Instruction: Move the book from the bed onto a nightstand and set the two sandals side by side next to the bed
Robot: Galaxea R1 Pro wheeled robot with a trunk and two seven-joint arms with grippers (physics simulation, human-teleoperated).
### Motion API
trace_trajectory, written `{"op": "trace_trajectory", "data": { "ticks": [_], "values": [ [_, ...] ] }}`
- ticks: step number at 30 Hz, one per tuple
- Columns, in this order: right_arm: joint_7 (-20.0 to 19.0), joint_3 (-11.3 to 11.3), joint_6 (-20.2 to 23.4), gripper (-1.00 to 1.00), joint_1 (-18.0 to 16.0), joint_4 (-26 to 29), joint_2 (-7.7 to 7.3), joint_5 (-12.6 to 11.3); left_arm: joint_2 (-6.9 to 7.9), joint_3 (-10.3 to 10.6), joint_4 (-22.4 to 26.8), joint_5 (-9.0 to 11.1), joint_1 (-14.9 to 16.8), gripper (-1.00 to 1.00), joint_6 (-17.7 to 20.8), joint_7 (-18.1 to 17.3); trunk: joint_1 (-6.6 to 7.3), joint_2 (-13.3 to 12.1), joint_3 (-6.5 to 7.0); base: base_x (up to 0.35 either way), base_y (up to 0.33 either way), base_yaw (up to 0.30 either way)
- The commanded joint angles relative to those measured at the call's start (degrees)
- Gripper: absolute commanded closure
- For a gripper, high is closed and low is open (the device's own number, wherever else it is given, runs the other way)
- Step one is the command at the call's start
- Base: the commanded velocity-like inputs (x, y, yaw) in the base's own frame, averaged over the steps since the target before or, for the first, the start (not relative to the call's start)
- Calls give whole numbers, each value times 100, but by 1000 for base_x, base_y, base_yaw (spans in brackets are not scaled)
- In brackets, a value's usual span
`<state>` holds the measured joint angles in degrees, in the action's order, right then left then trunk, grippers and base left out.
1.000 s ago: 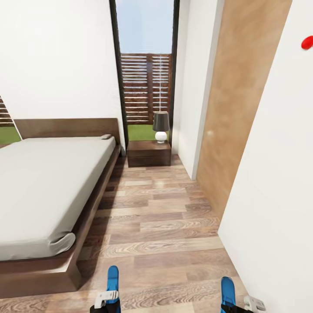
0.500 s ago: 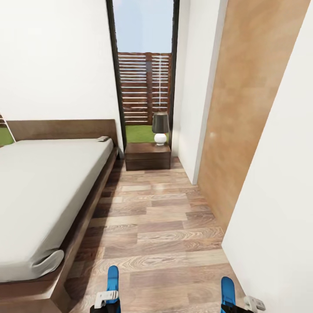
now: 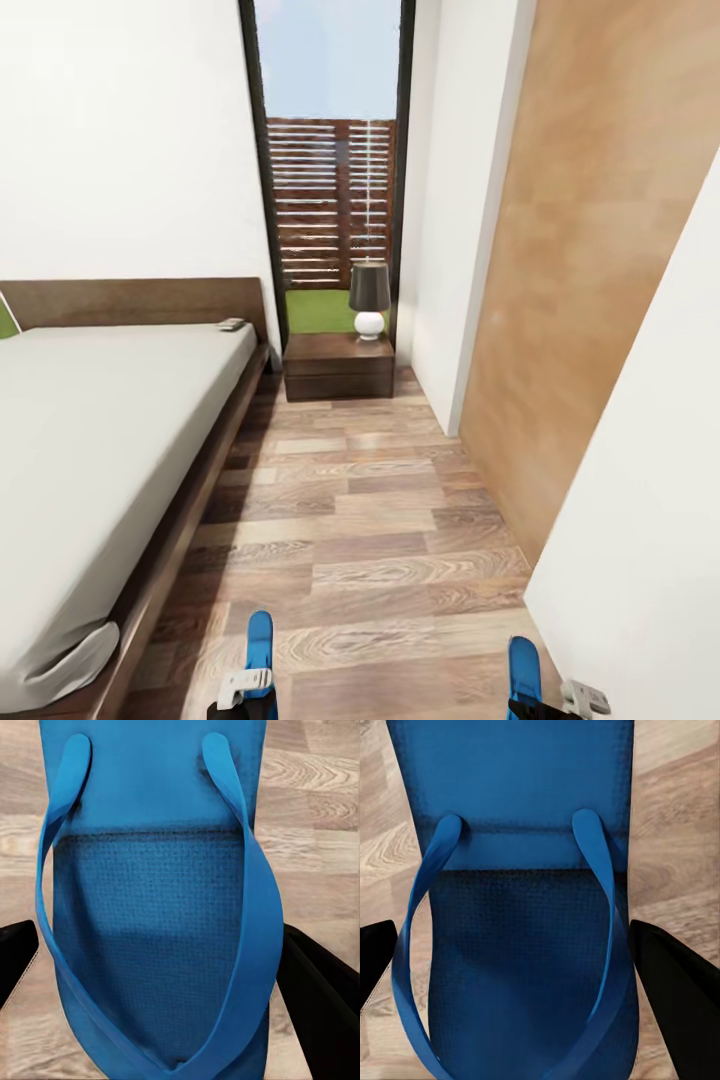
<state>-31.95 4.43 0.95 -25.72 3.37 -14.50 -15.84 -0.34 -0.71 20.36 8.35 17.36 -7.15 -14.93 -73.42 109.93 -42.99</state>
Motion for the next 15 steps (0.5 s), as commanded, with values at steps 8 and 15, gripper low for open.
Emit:
{"op": "trace_trajectory", "data": {
  "ticks": [8,15],
  "values": [
    [-26,50,10,100,-4,-4,-1,2,-1,-8,-6,53,4,100,-6,-37,-2,2,-5,319,0,0],
    [-28,50,10,100,-4,-3,-1,2,-1,-8,-6,56,4,100,-6,-37,-2,2,-5,319,0,0]
  ]
}}
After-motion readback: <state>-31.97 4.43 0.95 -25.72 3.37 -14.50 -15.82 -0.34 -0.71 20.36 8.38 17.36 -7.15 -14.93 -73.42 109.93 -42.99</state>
